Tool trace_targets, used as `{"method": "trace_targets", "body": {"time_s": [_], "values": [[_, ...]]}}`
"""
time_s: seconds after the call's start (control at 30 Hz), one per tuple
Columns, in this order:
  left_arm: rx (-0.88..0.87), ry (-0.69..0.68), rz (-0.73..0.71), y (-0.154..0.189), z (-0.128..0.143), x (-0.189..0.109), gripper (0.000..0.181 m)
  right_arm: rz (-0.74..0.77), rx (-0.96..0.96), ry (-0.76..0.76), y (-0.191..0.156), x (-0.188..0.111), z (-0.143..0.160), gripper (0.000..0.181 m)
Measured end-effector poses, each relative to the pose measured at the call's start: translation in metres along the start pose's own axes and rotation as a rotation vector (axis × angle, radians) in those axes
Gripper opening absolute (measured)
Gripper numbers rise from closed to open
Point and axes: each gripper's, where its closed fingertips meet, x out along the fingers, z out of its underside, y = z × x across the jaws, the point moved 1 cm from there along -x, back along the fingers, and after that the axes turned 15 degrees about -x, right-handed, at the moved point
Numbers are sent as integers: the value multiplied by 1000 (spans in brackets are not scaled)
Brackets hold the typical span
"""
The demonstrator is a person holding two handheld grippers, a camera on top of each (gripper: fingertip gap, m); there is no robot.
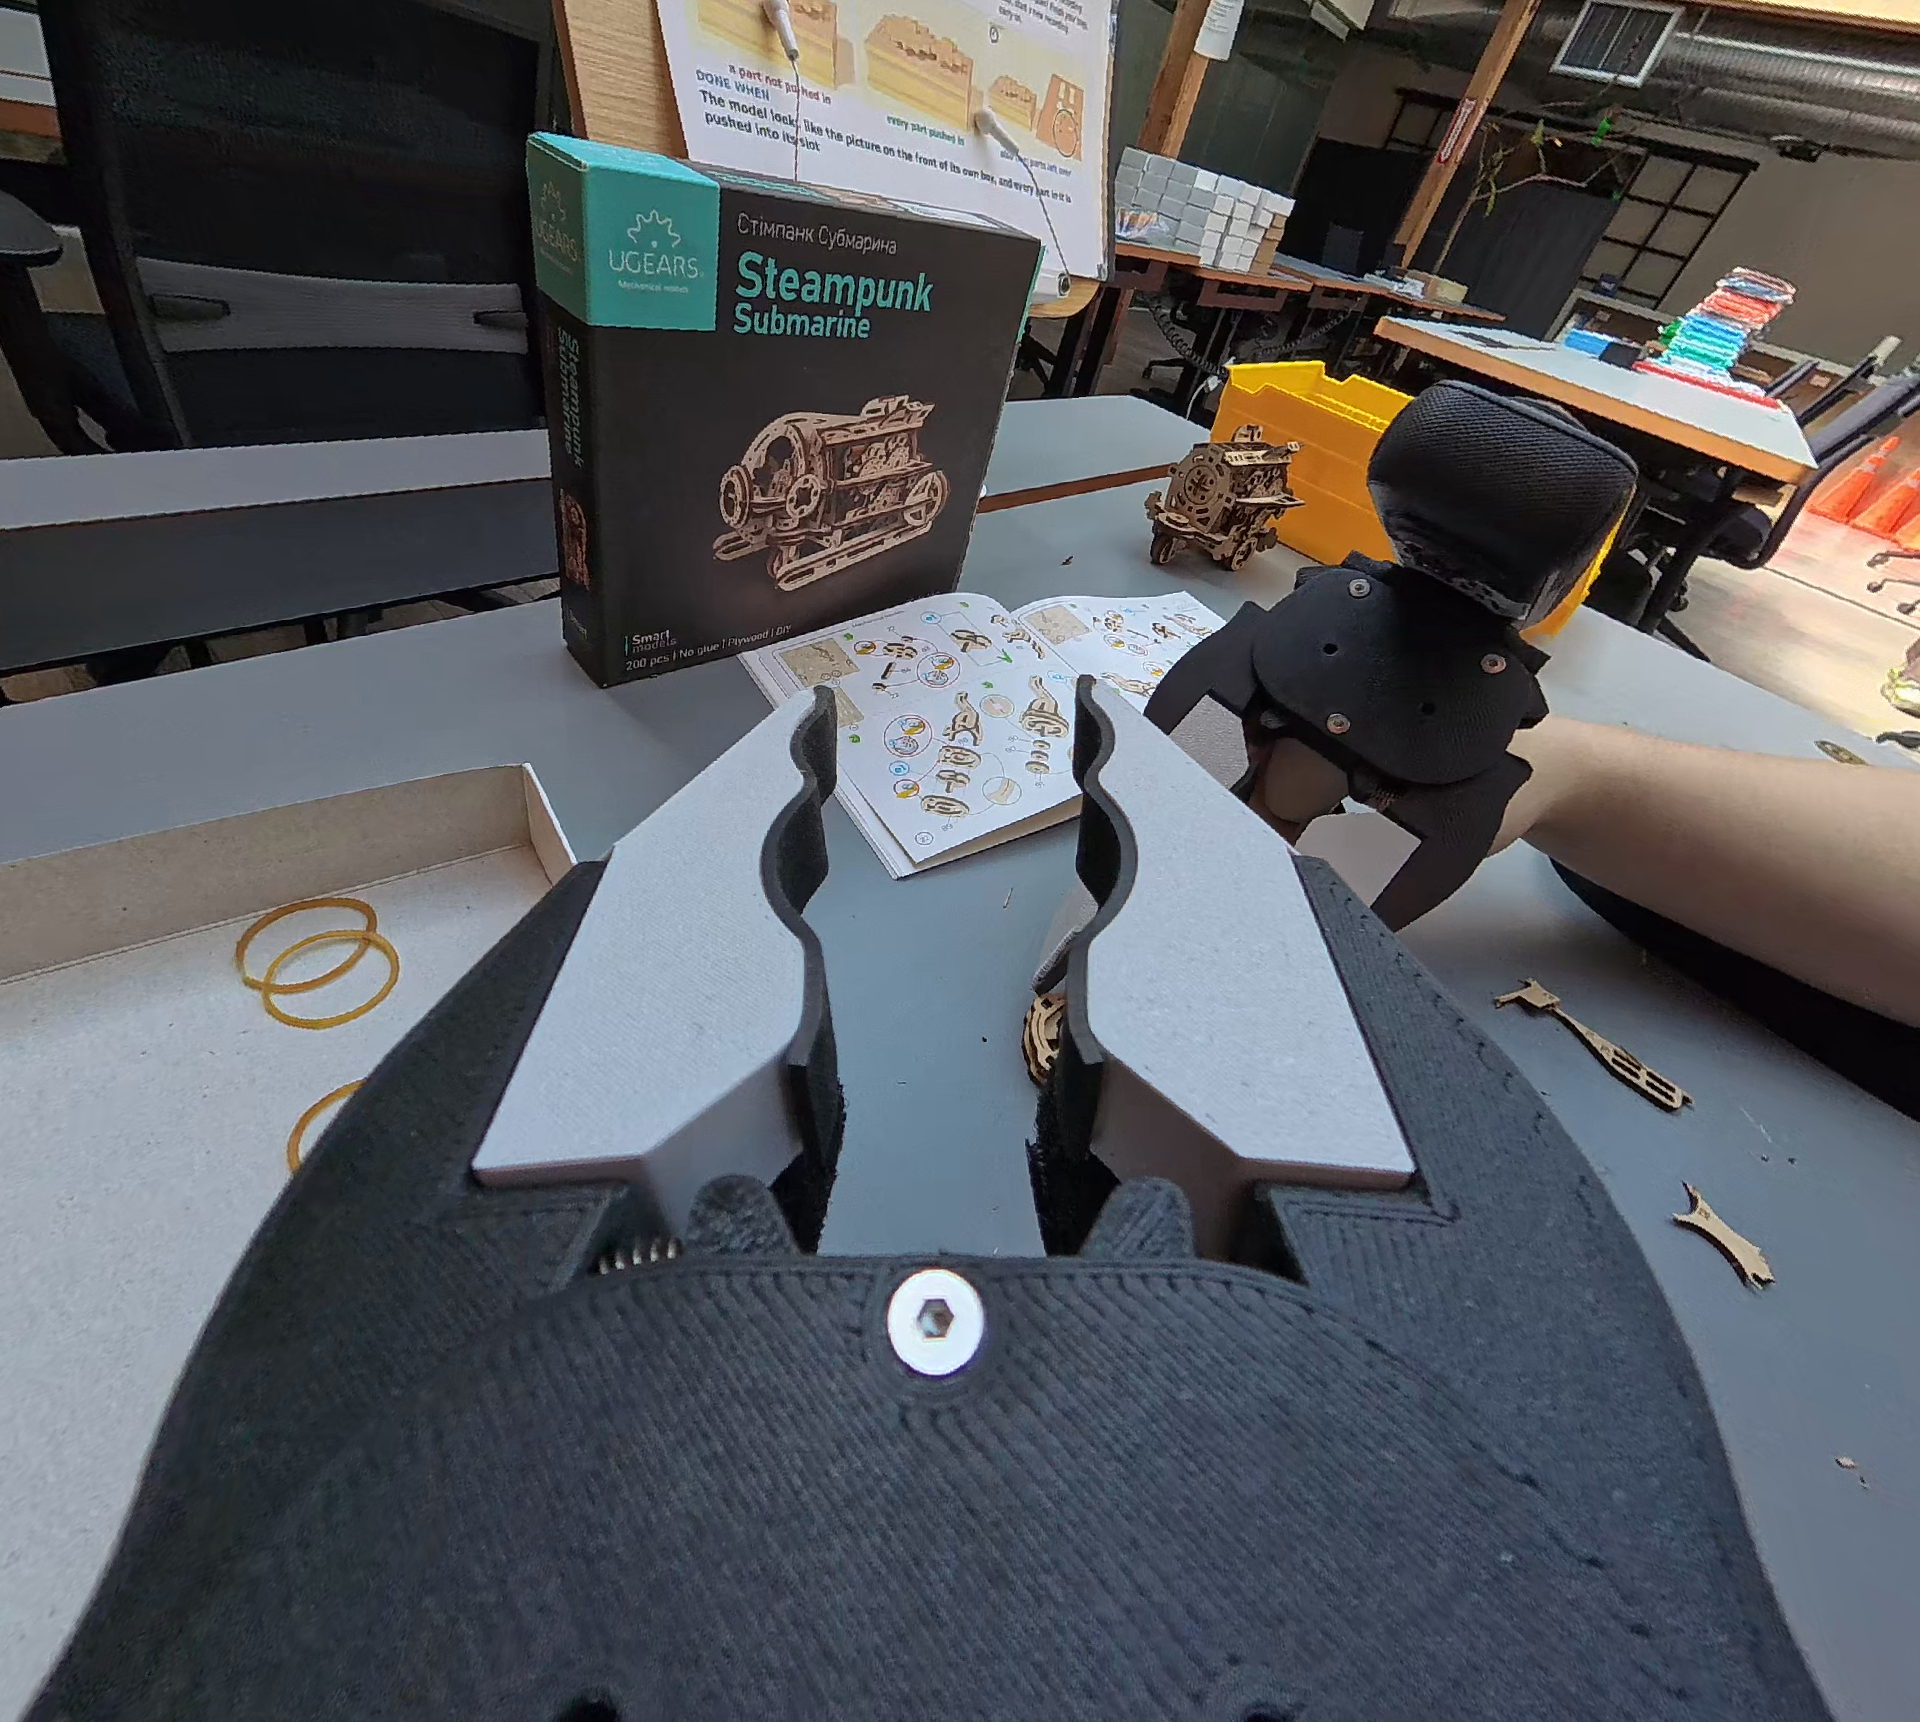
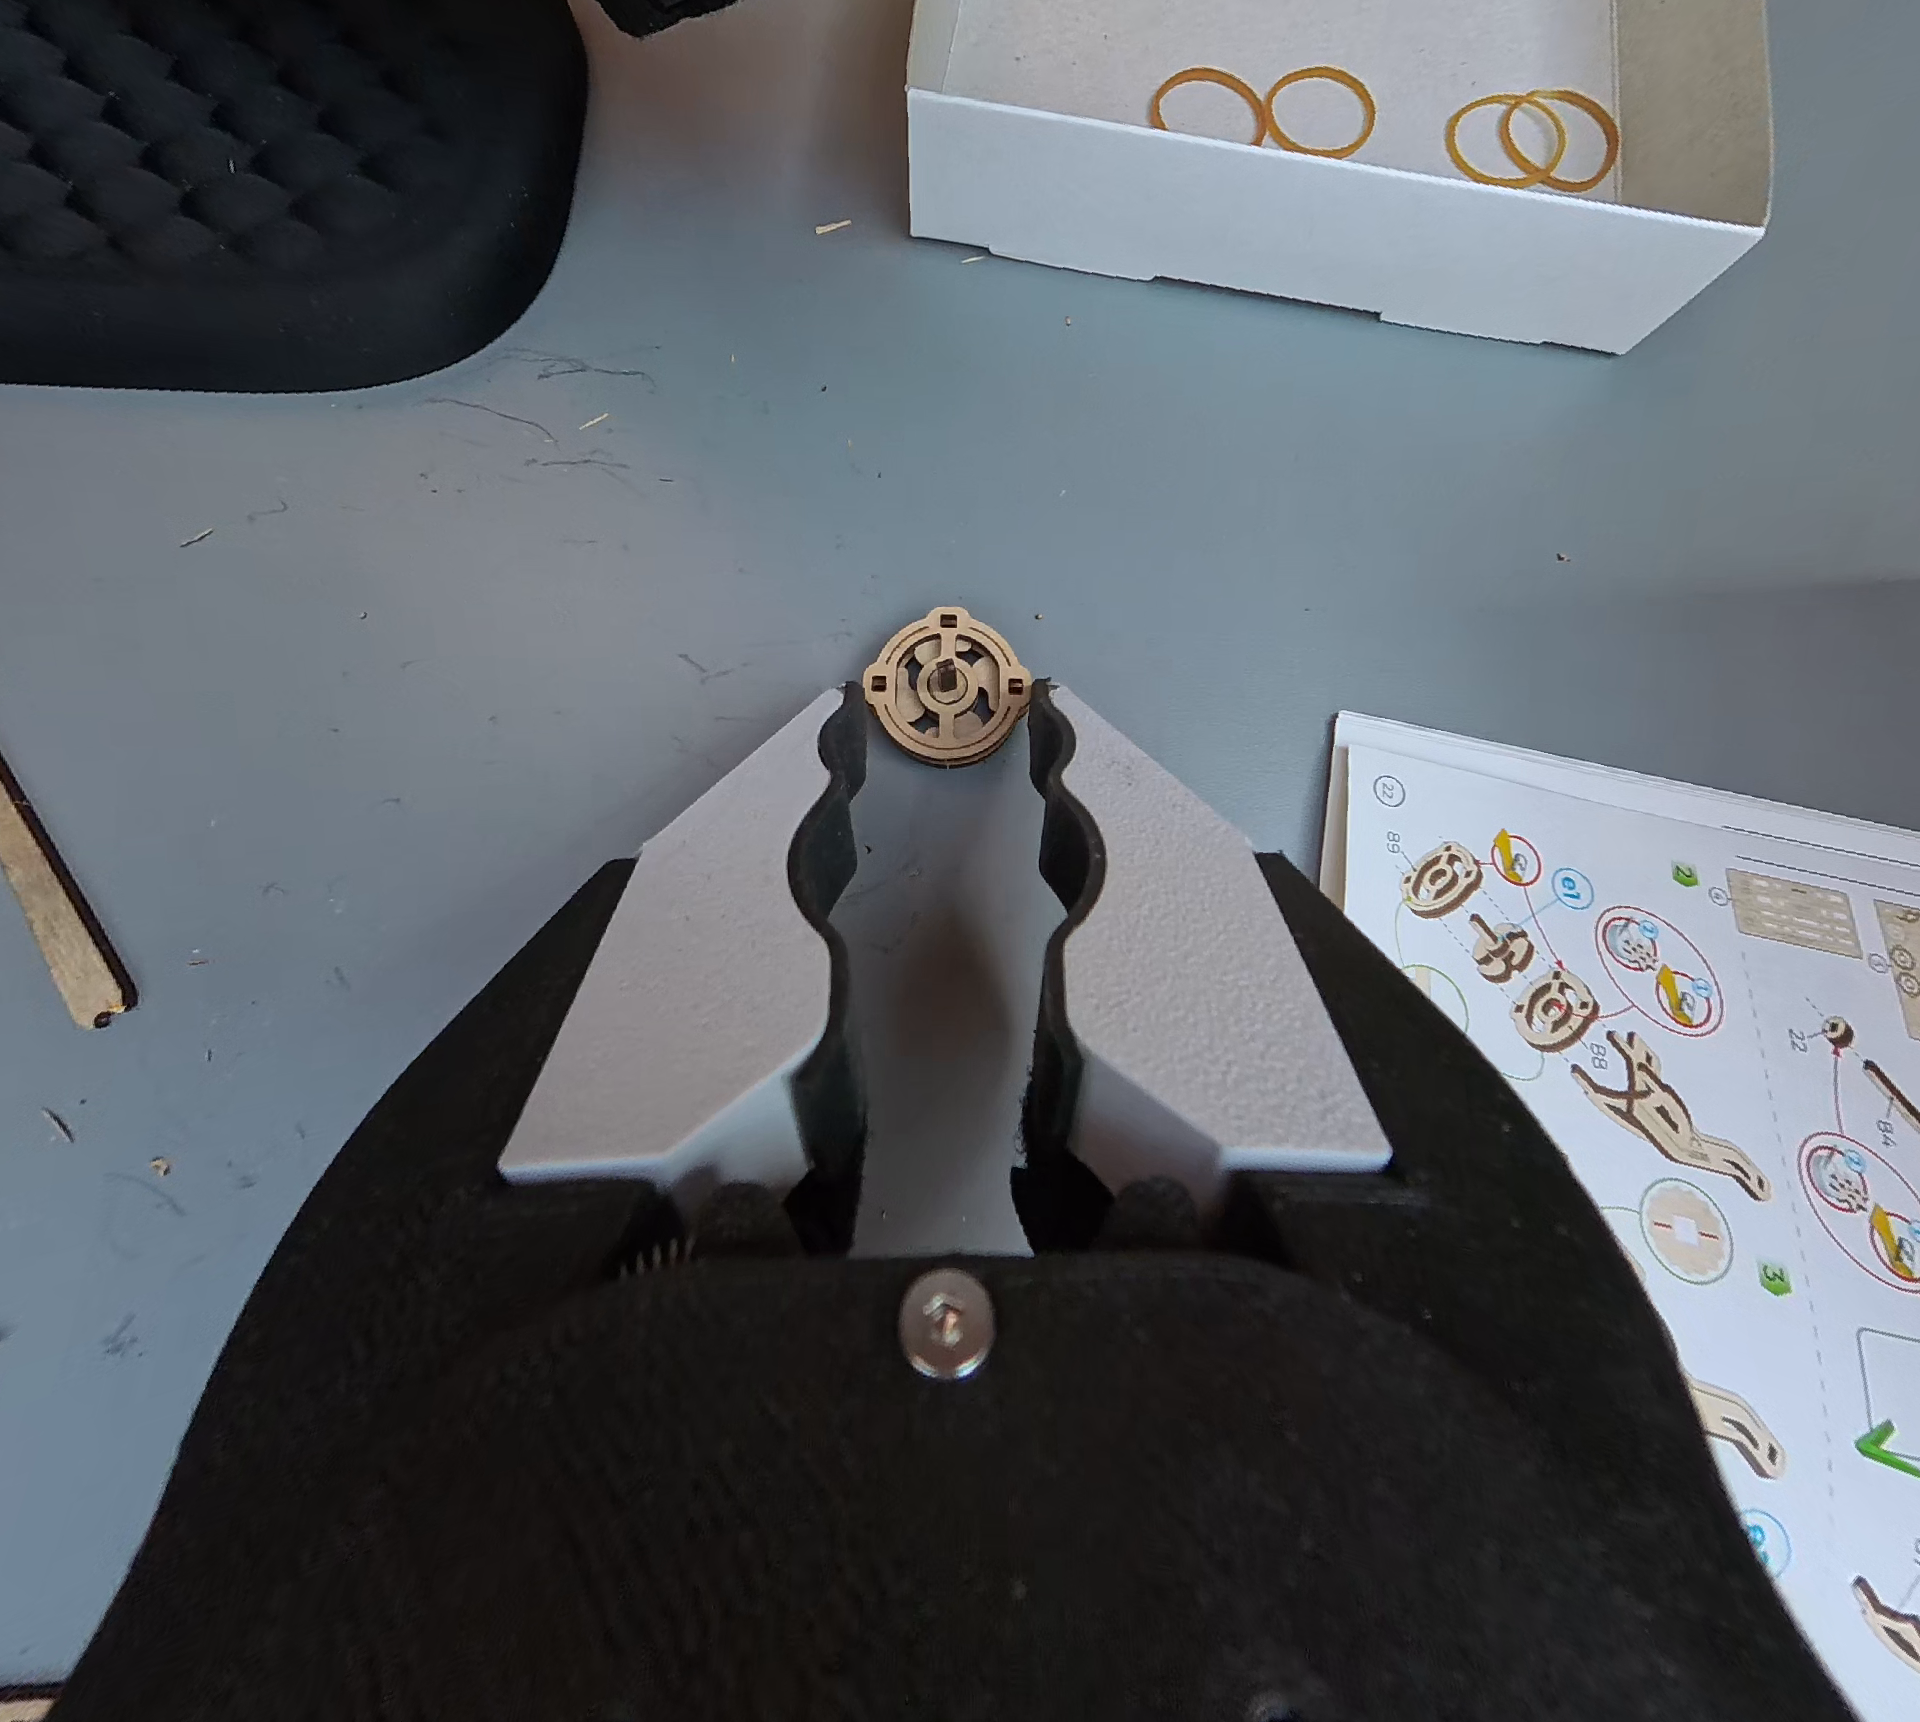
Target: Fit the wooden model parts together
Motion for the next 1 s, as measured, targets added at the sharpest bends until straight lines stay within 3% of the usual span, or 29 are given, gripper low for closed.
{"method": "trace_targets", "body": {"time_s": [0.57,1.0], "values": [[0,1,1,0,0,0,44,-2,33,81,1,-2,-7,38],[0,0,1,0,0,0,44,-15,38,80,1,1,-3,31]]}}
